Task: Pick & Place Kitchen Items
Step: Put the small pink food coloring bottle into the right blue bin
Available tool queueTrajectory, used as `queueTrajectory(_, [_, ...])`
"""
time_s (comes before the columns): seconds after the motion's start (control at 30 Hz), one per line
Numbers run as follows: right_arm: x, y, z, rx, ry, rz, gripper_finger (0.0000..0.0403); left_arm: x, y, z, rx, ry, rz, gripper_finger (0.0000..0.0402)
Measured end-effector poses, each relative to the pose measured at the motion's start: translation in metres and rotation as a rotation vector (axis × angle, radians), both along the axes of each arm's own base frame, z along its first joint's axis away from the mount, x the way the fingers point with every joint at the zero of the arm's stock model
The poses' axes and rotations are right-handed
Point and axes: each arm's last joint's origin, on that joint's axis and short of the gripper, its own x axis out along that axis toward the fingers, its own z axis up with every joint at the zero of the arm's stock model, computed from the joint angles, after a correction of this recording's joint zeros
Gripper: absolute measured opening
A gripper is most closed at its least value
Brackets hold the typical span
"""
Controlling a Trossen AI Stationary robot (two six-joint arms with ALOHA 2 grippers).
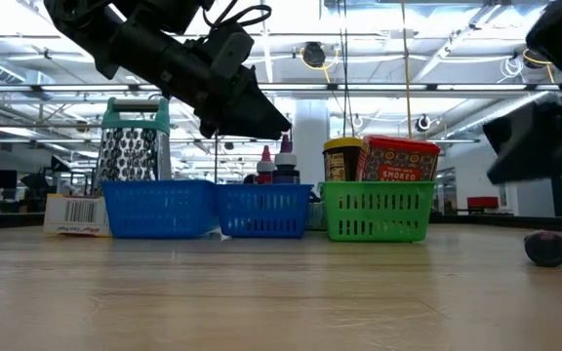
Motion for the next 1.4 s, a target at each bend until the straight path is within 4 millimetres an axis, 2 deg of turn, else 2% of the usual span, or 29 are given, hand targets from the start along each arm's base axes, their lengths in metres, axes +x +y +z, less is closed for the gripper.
queueTrajectory(0.3, [0.007,0.006,-0.020,-0.060,0.062,-0.001,0.0201,0.000,0.000,0.000,0.000,0.000,0.000,0.0159])
queueTrajectory(0.53, [0.011,0.002,-0.032,-0.079,0.089,-0.035,0.0201,0.000,0.000,0.000,0.001,0.000,0.000,0.0159])
queueTrajectory(0.87, [0.019,-0.011,-0.033,-0.097,0.114,-0.069,0.0201,0.000,0.000,0.000,0.002,0.000,0.000,0.0159])
queueTrajectory(1.4, [0.015,-0.024,-0.034,-0.139,0.227,-0.114,0.0193,0.000,0.001,0.000,0.006,0.001,0.001,0.0159])
